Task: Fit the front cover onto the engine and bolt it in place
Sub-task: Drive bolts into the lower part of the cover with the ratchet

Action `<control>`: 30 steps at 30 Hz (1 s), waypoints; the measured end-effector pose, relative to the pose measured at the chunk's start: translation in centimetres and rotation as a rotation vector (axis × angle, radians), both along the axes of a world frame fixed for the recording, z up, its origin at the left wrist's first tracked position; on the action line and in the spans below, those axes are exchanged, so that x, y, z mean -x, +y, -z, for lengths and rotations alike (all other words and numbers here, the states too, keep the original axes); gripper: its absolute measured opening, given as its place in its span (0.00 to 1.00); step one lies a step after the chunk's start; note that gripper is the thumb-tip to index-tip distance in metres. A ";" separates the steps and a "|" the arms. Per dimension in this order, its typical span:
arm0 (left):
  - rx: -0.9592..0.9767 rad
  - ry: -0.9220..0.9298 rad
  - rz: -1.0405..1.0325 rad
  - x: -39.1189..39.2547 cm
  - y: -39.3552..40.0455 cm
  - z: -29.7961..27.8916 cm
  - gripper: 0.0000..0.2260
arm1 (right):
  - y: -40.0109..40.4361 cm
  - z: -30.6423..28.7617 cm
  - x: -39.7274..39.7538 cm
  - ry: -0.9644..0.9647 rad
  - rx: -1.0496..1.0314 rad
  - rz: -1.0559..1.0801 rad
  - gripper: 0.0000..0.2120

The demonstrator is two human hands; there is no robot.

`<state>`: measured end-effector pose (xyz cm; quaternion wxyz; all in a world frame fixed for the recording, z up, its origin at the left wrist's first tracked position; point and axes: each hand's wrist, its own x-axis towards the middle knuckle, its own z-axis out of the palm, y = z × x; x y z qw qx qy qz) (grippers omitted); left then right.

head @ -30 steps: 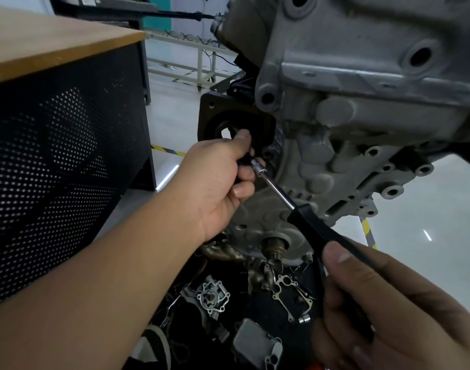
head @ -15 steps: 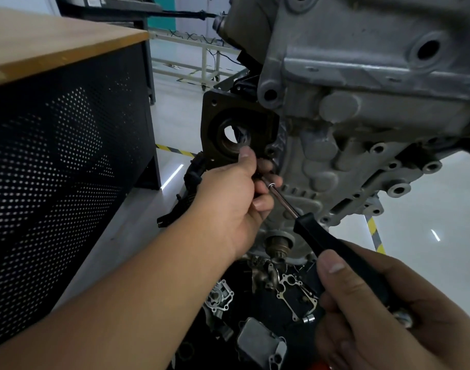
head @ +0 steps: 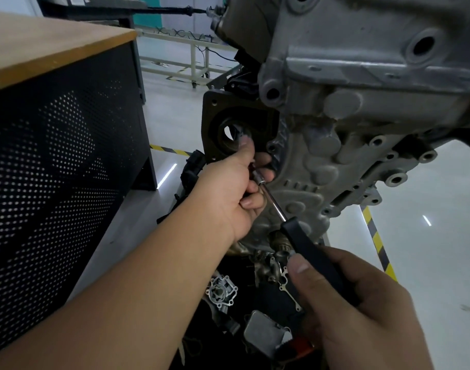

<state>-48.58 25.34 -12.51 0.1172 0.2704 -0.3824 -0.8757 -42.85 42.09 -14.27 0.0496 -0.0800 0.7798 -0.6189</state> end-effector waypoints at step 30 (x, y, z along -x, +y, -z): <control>0.743 -0.041 0.291 1.7 -2.5 -0.1 0.16 | -3.3 2.1 -3.1 0.050 0.114 0.110 0.15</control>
